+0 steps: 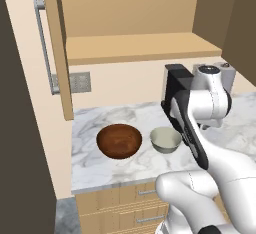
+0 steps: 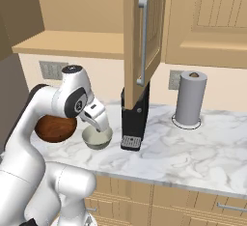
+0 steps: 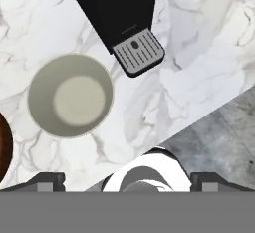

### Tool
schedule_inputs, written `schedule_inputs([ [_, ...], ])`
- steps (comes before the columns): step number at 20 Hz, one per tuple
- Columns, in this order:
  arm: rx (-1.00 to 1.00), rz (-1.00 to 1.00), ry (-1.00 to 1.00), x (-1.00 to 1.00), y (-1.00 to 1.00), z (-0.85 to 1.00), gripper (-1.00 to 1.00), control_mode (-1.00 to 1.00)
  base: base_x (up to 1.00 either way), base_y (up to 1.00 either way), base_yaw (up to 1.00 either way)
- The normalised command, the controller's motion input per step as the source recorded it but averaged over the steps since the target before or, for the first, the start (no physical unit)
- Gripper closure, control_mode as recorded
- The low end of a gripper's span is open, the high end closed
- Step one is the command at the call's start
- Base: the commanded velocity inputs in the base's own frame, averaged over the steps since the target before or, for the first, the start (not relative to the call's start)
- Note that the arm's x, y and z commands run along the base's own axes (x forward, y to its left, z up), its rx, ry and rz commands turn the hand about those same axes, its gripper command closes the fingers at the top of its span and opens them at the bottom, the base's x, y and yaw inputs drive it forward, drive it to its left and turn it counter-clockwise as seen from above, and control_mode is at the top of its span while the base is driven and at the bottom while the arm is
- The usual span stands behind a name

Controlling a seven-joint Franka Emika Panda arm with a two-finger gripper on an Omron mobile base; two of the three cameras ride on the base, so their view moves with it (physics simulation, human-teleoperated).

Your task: Pick up the bowls on the counter and stack them on top of one another in the open cabinet. Place the smaller bowl on top of the larger bowl.

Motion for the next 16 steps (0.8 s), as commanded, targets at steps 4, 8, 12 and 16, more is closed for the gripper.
schedule_inputs([
  [4, 0.00, -0.09, 0.04, -0.04, -0.05, -0.27, -1.00, -1.00, 0.00, 0.00, 0.00],
  [8, 0.00, -0.09, 0.03, -0.03, -0.04, -0.24, -1.00, -1.00, 0.00, 0.00, 0.00],
  [12, 0.04, -0.07, 0.06, 0.01, 0.00, -0.24, -1.00, -1.00, 0.00, 0.00, 0.00],
  [16, 0.09, -0.05, 0.02, 0.07, 0.01, -0.30, -1.00, -1.00, 0.00, 0.00, 0.00],
])
